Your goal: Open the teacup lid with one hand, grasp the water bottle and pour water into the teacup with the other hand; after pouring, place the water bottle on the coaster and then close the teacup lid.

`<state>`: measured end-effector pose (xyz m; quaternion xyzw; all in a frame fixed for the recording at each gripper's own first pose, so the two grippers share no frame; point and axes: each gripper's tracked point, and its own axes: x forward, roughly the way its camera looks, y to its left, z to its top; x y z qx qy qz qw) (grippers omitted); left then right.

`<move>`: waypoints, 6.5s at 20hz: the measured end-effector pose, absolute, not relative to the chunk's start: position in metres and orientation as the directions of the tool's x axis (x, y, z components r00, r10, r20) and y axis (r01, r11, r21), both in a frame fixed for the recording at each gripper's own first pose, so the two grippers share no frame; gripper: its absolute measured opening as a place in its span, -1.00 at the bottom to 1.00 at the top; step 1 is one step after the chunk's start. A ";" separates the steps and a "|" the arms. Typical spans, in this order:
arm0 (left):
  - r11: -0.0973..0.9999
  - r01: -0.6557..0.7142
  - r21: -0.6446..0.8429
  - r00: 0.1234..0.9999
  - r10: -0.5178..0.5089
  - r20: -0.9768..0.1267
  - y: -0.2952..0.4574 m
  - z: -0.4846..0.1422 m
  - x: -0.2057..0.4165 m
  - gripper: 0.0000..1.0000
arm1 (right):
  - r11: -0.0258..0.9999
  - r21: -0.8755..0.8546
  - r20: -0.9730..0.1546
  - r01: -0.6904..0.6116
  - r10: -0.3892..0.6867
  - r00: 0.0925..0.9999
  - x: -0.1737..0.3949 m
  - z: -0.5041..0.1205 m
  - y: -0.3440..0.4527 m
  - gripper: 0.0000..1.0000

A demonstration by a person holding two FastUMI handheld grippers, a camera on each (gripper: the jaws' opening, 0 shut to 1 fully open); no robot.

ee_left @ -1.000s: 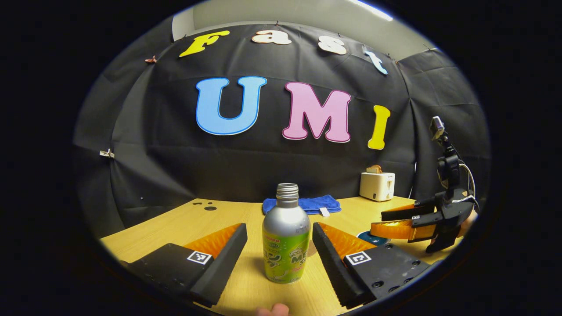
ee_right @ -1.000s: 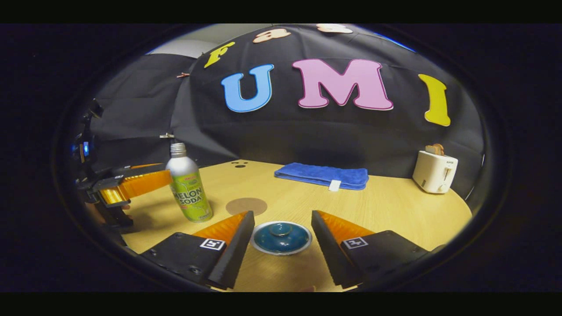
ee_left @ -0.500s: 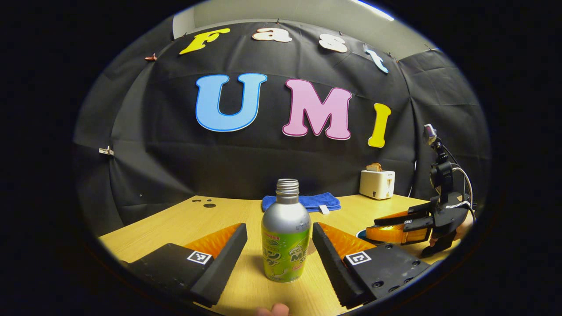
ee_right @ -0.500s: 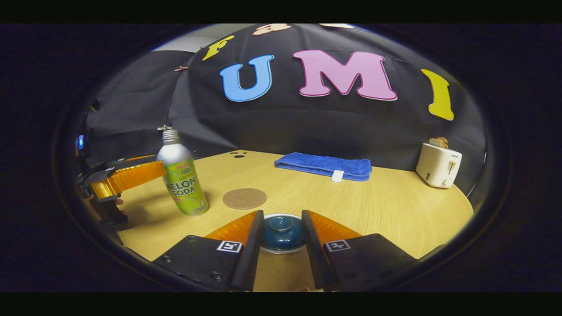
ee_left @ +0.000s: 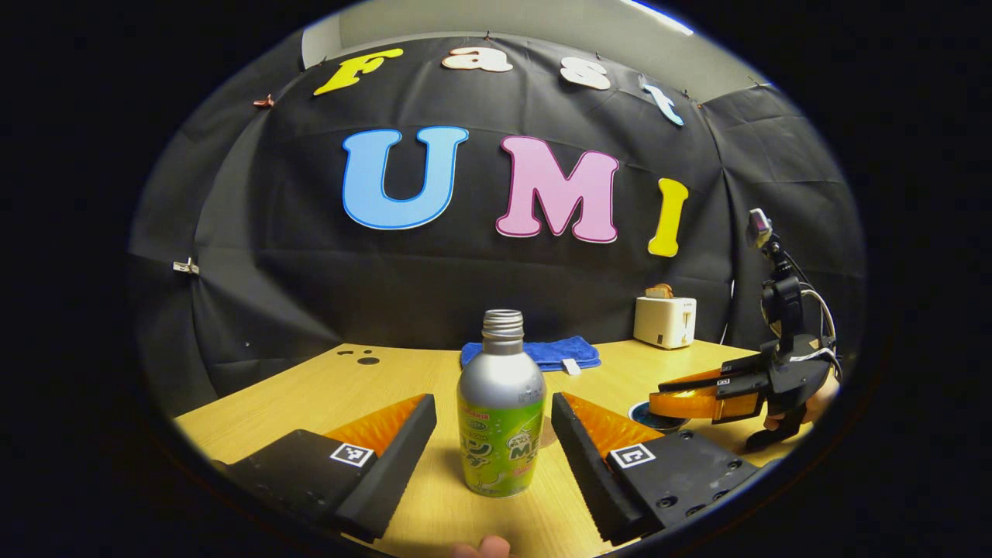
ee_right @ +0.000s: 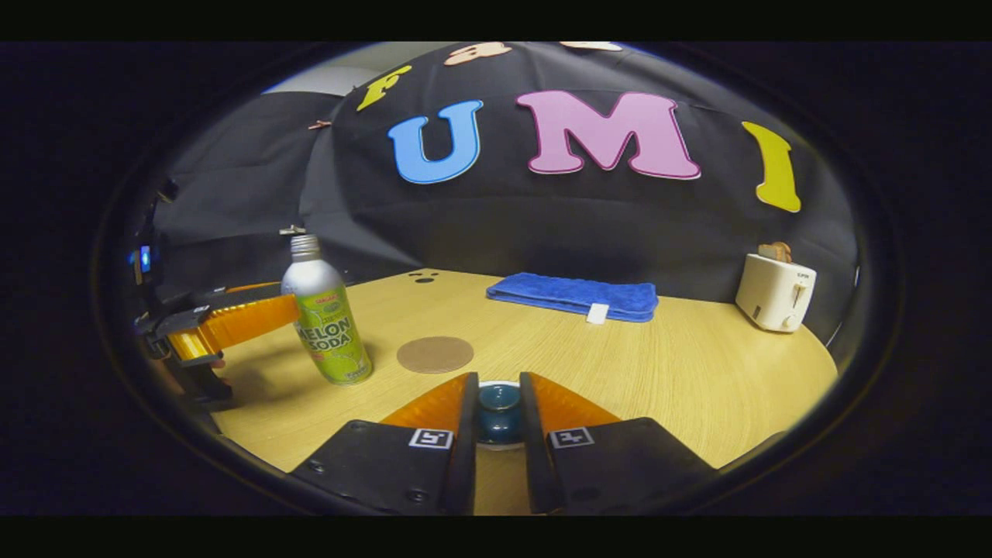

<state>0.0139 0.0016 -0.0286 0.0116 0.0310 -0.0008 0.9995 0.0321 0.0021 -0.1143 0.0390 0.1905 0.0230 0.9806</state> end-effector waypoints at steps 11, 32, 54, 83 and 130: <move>1.000 -0.023 0.016 0.992 0.025 -0.124 0.002 -0.057 0.035 0.90 | 0.997 0.059 -0.169 0.053 -0.043 0.985 0.002 -0.023 -0.044 -0.31; 0.498 0.096 0.862 0.983 0.087 -0.160 -0.039 -0.059 0.058 0.60 | 0.974 0.069 -0.194 0.215 -0.199 0.961 -0.043 -0.030 -0.146 -0.40; -0.103 0.212 0.972 0.972 0.122 -0.199 -0.047 -0.076 0.081 0.59 | 0.967 0.102 -0.152 0.234 -0.217 0.964 -0.055 -0.017 -0.164 -0.40; -0.475 0.161 0.865 0.987 0.070 -0.145 -0.066 -0.045 0.100 0.59 | 0.966 0.120 -0.141 0.231 -0.213 0.967 -0.059 -0.010 -0.167 -0.40; -0.015 0.154 0.988 0.986 -0.064 -0.155 -0.079 -0.052 0.089 0.58 | 0.967 0.149 -0.112 0.209 -0.193 0.975 -0.061 0.001 -0.162 -0.40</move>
